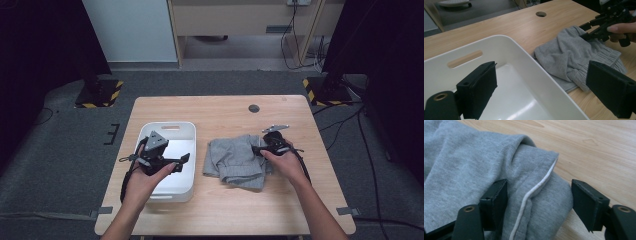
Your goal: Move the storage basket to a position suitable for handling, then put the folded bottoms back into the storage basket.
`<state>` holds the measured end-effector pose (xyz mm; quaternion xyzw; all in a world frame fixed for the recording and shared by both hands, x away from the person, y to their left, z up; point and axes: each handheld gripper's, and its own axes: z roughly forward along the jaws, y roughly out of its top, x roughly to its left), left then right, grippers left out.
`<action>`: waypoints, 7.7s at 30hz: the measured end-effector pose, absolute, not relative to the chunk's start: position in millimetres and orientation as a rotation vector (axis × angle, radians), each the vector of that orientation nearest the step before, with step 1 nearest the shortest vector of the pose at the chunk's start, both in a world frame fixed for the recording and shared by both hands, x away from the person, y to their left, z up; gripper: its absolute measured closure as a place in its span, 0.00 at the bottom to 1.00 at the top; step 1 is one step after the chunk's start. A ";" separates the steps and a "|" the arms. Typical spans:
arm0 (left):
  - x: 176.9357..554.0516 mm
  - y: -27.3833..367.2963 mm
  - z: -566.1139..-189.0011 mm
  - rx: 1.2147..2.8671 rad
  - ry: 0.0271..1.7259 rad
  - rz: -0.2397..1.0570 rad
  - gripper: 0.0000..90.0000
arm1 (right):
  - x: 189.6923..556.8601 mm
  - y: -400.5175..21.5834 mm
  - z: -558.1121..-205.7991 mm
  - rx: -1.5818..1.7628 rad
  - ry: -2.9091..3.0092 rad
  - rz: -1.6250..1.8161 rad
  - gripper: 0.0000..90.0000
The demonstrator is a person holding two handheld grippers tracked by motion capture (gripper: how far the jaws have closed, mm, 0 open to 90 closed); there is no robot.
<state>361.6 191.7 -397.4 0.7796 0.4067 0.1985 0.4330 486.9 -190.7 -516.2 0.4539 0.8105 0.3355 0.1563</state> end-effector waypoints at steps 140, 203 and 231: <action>413.0 27.6 -530.8 1.985 1.084 0.311 0.85 | 460.1 -238.3 -515.7 1.143 2.304 0.942 0.83; 408.1 62.0 -410.6 1.920 0.982 0.447 0.86 | 469.8 -214.7 -410.6 1.023 2.266 1.034 0.84; 406.2 81.1 -391.7 1.893 0.995 0.467 0.86 | 475.3 -193.7 -387.4 0.971 2.279 1.023 0.83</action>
